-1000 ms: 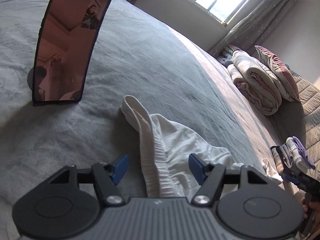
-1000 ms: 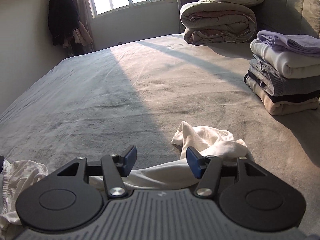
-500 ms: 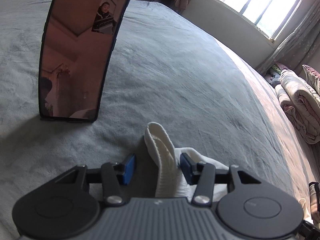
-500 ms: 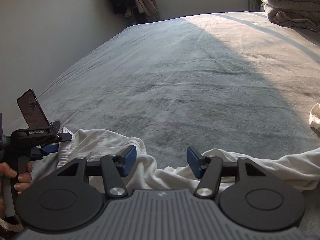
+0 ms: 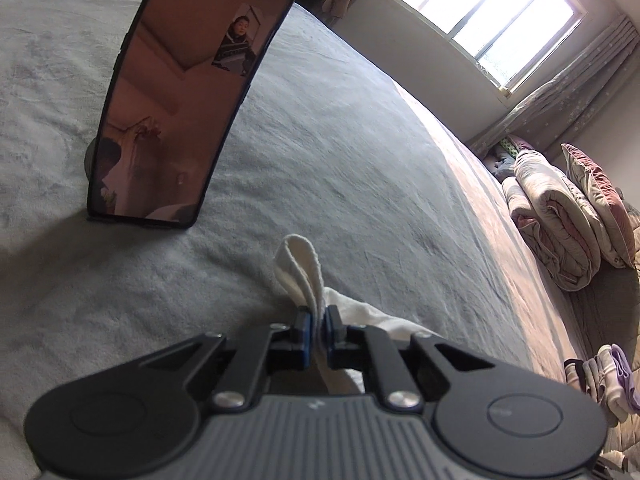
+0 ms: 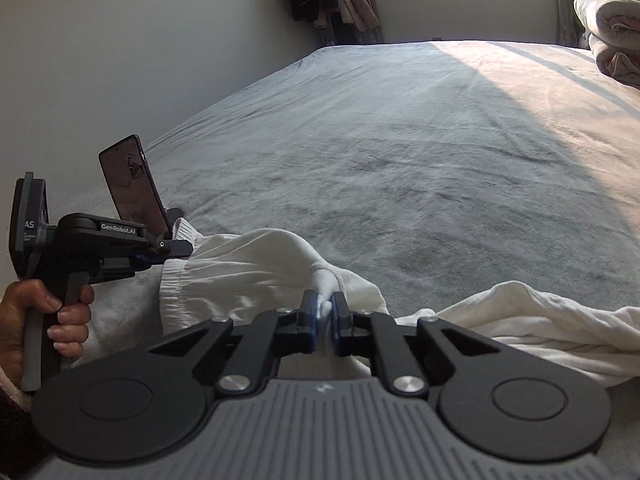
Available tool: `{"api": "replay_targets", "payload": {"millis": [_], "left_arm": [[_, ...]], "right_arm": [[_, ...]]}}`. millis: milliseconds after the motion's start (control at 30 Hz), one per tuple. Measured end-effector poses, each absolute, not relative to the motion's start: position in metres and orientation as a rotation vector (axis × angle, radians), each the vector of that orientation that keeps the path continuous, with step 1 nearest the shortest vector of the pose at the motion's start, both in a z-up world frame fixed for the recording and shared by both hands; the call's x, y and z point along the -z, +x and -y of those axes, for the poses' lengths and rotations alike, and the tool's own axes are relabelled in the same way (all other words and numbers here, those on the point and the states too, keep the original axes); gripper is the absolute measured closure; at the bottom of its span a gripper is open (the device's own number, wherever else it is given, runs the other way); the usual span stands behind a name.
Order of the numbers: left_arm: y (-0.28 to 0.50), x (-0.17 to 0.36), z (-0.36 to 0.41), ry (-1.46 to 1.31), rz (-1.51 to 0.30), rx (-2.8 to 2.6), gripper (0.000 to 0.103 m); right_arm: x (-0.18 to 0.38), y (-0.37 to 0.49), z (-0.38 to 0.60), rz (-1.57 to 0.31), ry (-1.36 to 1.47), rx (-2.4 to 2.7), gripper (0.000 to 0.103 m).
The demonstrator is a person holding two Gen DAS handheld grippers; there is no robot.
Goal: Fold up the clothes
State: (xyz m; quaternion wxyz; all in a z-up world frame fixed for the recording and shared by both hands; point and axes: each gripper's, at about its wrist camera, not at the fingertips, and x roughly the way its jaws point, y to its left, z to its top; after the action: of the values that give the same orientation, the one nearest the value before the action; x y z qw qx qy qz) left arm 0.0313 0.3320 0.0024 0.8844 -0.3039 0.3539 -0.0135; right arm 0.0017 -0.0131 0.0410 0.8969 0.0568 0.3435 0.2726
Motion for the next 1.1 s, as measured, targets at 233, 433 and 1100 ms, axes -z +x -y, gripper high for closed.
{"api": "replay_targets", "payload": {"millis": [233,433,1100], "left_arm": [[0.004,0.006,-0.358,-0.662,-0.825,0.155,0.096],[-0.007,0.024,-0.370,-0.652,-0.893,0.181,0.095],[-0.001,0.018,-0.388,-0.685,-0.849,0.110,0.082]], "right_arm": [[-0.032,-0.060,0.005,-0.764,0.041,-0.664,0.092],[0.001,-0.074,-0.013,-0.843,-0.087,-0.672,0.092],[-0.026,0.028,0.011,-0.785,-0.078,-0.486,0.057]]}}
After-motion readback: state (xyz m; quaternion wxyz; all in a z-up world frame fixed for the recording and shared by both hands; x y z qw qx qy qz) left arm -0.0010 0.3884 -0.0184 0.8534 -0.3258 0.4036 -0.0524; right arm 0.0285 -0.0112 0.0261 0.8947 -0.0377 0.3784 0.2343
